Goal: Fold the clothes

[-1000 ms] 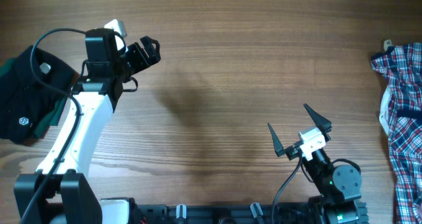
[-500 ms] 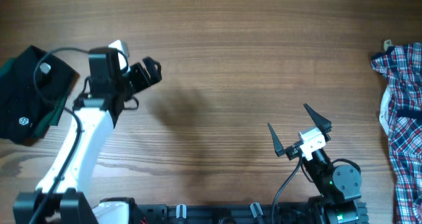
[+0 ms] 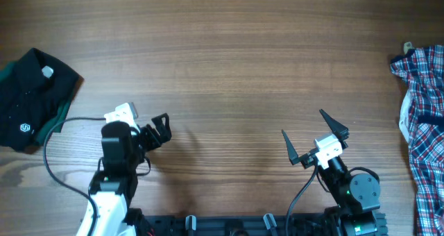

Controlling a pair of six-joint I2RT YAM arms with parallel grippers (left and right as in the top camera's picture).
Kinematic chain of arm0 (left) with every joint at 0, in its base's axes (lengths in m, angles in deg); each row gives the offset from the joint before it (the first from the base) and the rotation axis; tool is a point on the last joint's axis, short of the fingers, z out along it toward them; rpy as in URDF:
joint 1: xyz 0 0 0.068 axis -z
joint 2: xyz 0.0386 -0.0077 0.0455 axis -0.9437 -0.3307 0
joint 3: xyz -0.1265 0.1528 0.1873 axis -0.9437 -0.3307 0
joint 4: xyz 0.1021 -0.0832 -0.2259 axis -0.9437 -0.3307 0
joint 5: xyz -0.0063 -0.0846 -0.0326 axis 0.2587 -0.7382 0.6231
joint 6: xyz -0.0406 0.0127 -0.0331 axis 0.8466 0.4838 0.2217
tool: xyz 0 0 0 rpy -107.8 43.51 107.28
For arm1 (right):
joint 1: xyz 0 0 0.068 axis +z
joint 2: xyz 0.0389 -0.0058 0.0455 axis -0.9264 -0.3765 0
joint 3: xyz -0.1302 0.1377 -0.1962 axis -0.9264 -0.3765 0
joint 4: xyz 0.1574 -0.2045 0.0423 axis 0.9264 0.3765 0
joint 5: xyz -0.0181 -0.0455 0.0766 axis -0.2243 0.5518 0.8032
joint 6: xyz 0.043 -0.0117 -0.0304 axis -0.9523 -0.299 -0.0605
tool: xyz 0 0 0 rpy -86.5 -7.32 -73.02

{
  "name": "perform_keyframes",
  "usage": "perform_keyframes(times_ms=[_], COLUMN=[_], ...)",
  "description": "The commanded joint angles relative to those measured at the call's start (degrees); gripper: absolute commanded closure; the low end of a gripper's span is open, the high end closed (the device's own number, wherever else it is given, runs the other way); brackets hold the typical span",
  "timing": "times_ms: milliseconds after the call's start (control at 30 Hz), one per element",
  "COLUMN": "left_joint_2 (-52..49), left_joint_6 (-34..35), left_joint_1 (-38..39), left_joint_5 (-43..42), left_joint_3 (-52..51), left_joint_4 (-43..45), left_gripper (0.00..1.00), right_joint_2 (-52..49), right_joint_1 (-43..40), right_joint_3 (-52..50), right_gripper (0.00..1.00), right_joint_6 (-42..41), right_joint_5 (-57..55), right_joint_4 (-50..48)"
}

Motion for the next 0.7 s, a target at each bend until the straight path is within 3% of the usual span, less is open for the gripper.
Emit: perform_keyframes(times_ms=[0, 367, 600, 667], left_joint_2=[4.70, 18.84, 30.10, 33.73], left_joint_6=[0.07, -0.11, -0.22, -5.35], left_joint_1=[0.13, 0.15, 0.15, 0.15], left_joint_5=[1.07, 2.01, 13.53, 13.70], left_joint_3=[-3.87, -12.09, -12.09, -12.09], left_joint_4=[0.57, 0.28, -5.25, -5.66], left_gripper=[0.00, 0.00, 0.00, 0.00], right_joint_2=[0.11, 0.11, 0.11, 0.11], right_joint_1=[-0.35, -0.35, -0.35, -0.35], right_joint_3=[-0.09, -0.09, -0.09, -0.09], right_gripper=[0.00, 0.00, 0.00, 0.00], right_joint_6=[-0.83, -0.81, -0.81, -0.81], right_joint_5=[0.11, 0.11, 0.11, 0.11], right_joint_4=[-0.17, -0.17, -0.17, -0.17])
